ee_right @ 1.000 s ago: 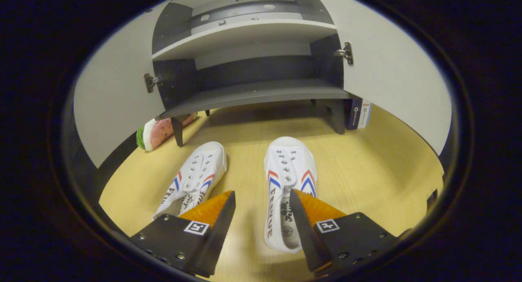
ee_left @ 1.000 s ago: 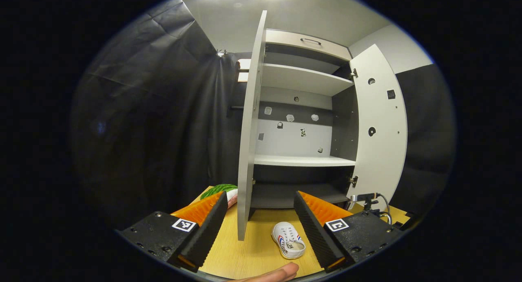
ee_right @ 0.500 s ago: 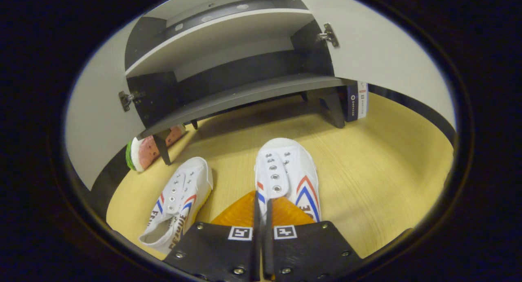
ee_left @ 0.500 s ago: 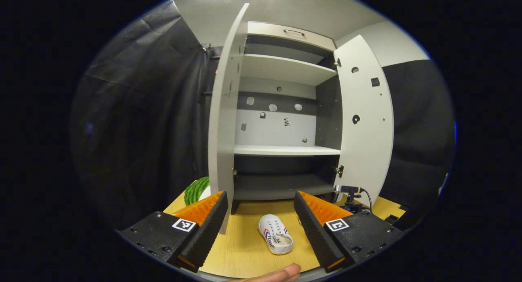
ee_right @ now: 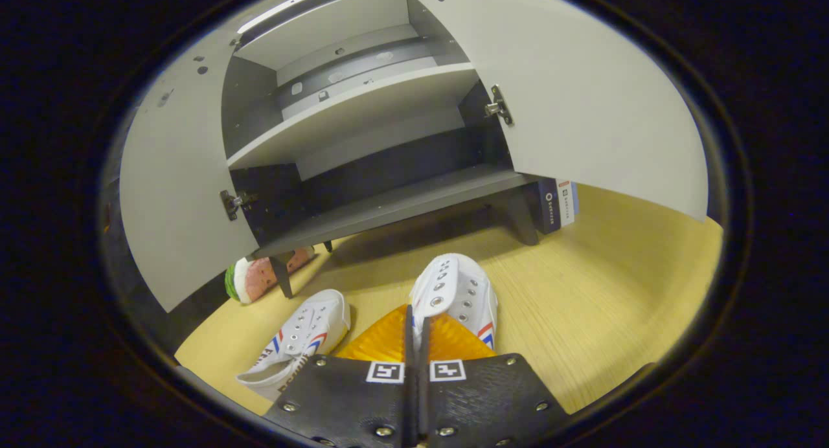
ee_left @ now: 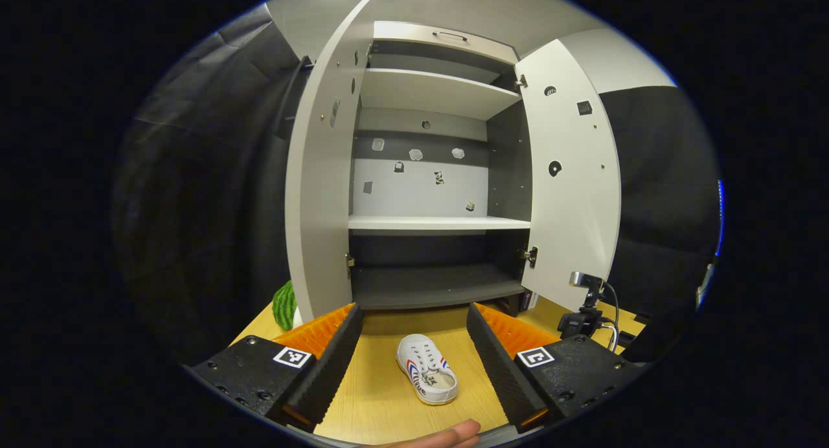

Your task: Grab one shoe with the right hand and put it into the shoe cabinet, grab the other shoe with the left hand and put it into the shoe cabinet; then close the right door with the right hand and the left door with the left hand.

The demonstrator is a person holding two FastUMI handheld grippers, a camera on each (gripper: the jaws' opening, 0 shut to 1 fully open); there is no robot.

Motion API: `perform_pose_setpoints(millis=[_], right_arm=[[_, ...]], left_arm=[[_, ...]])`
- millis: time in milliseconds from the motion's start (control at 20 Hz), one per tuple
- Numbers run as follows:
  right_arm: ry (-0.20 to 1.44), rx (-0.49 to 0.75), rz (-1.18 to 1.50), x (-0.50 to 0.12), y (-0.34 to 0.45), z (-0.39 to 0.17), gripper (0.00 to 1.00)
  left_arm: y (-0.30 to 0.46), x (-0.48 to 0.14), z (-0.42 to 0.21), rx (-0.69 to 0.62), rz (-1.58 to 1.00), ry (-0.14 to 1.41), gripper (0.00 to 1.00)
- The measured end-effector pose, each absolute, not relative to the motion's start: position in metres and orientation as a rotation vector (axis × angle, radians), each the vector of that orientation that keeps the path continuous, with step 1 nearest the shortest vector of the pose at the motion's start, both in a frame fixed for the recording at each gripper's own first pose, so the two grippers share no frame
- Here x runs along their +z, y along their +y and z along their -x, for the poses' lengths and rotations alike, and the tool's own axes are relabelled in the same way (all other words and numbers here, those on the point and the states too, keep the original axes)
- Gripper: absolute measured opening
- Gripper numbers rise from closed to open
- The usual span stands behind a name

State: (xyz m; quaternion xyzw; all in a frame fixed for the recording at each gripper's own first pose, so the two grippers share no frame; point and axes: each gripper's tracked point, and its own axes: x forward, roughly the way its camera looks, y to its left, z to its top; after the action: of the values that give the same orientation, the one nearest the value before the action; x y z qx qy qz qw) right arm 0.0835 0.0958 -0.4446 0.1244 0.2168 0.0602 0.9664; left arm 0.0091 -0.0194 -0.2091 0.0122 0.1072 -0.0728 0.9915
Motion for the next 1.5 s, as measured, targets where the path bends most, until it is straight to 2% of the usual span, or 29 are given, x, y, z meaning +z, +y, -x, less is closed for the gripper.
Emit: perform_pose_setpoints(millis=[250, 500, 850, 1000, 1300, 1500], right_arm=[[0.325, 0.166, -0.209, -0.370, 0.101, -0.089, 0.00], [0.225, 0.212, -0.134, -0.262, 0.112, -0.102, 0.00], [0.138, 0.213, 0.041, -0.127, 0.119, -0.169, 0.00], [0.126, 0.204, 0.070, -0.085, 0.127, -0.210, 0.01], [0.186, 0.171, 0.194, -0.071, 0.147, -0.298, 0.01], [0.274, 0.216, 0.295, -0.101, 0.172, -0.349, 0.01]], left_arm=[[-0.020, -0.222, -0.037, -0.144, -0.015, 0.247, 1.00], [-0.014, -0.216, -0.067, -0.127, -0.040, 0.236, 1.00], [0.010, -0.192, -0.095, -0.034, -0.045, 0.131, 0.99], [0.011, -0.183, -0.099, -0.042, -0.006, 0.103, 0.98], [0.007, -0.183, -0.096, -0.069, 0.050, 0.099, 0.99], [0.005, -0.181, -0.090, -0.071, 0.055, 0.080, 0.99]])
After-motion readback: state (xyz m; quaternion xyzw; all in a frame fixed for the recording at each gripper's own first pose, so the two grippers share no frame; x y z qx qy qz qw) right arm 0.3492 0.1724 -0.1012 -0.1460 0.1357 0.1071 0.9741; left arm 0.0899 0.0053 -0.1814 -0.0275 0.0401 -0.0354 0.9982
